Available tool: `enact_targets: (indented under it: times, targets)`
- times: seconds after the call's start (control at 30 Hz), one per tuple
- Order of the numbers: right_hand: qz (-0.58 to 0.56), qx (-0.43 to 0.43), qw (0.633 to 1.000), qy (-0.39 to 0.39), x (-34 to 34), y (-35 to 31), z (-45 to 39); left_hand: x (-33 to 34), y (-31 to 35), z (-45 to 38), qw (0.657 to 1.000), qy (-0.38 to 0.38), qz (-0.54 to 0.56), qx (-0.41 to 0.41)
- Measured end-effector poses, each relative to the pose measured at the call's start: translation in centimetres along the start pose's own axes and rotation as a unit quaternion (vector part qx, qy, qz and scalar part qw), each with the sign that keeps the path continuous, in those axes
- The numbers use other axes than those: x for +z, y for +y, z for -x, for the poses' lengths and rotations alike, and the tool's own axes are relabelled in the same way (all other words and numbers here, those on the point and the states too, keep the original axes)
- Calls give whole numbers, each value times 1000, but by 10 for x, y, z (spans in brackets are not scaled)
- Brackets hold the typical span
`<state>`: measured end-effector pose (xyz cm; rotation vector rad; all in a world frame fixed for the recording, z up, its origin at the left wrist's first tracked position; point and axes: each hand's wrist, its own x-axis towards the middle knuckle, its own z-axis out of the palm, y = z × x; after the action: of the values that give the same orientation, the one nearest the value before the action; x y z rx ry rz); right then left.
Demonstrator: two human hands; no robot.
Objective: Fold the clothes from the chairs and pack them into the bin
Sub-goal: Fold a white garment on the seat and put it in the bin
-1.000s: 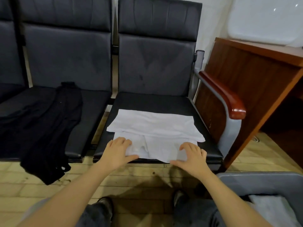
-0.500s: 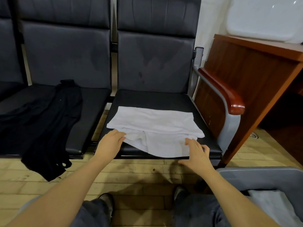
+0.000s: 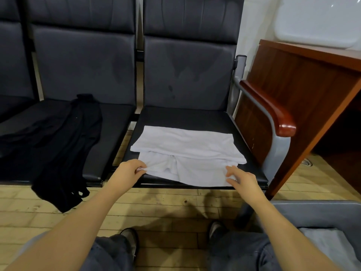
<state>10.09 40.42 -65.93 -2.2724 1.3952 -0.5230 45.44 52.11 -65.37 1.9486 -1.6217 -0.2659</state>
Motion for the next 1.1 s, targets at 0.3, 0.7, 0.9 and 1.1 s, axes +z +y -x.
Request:
enact_targets:
  times: [0.3,0.7,0.9,1.1]
  targets:
    - [-19,29,999,23,1,4,-2,-3,-1,0,1000,1,25,-16]
    - [-59,-26,975,213,-13,-3,0,-24,-3,-5,974,160,-73,146]
    - [49,-36,988,145,-4,13,5,-27,-20,8,946,52,-224,228]
    - [93,-17,983,159,-7,16,11,-17,-29,21,918,-42,-305,250]
